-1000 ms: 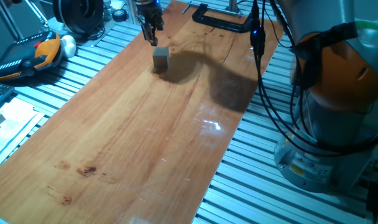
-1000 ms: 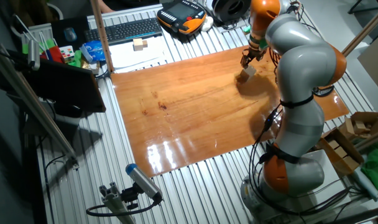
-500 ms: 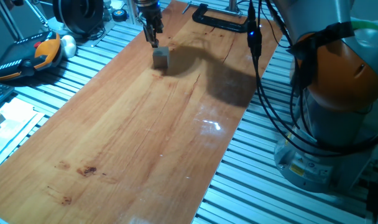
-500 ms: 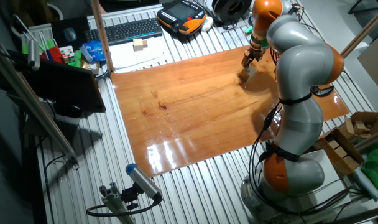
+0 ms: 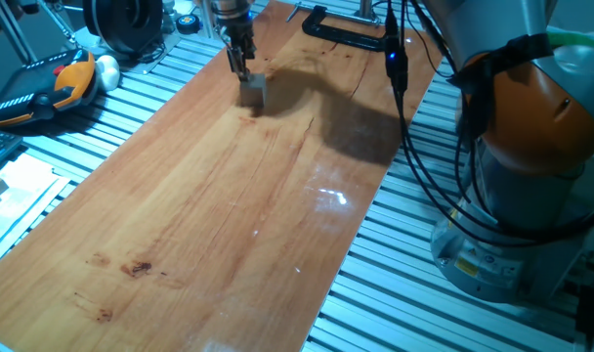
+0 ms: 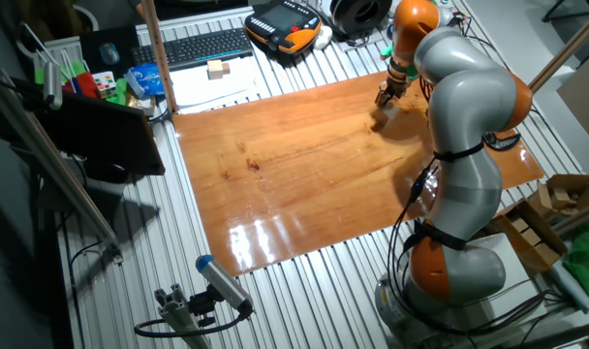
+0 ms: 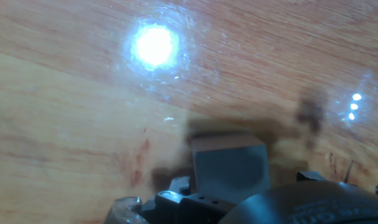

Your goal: Pick up the small block on the left and move it to the right

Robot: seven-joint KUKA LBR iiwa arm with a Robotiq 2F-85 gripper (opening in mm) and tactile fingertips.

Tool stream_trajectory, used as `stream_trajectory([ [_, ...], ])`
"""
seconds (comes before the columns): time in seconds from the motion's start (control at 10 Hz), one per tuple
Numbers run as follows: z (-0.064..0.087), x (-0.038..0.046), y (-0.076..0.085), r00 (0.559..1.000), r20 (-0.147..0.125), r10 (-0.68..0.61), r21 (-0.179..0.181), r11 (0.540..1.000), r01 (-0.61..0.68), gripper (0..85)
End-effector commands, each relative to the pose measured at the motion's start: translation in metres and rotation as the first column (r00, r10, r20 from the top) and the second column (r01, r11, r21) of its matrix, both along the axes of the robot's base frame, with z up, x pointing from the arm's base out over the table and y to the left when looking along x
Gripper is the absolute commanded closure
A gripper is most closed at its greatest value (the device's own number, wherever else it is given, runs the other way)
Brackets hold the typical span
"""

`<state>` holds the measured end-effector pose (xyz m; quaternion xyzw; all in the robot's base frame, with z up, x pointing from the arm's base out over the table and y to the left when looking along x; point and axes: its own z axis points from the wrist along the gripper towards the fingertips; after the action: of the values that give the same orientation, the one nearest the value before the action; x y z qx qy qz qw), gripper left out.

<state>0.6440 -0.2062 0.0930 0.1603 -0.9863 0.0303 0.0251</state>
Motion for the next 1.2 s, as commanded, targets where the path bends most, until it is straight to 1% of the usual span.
stream_trajectory([
  [0.0, -0.001, 0.0004, 0.0, 1.0, 0.004, -0.002, 0.0, 1.0, 0.002, 0.0],
  [0.2, -0.007, 0.0019, -0.001, 1.0, -0.001, -0.001, 0.002, 1.0, 0.001, 0.0],
  [0.4, -0.013, 0.0041, -0.001, 1.0, 0.003, 0.005, -0.001, 1.0, -0.005, 0.0],
  [0.5, -0.015, 0.0048, -0.001, 1.0, -0.003, 0.009, 0.002, 1.0, -0.009, 0.0],
  [0.8, -0.019, 0.0039, 0.001, 1.0, -0.019, 0.021, 0.014, 1.0, -0.021, 0.0],
  [1.1, -0.023, 0.002, 0.002, 1.0, -0.021, 0.022, 0.015, 1.0, -0.022, 0.0],
])
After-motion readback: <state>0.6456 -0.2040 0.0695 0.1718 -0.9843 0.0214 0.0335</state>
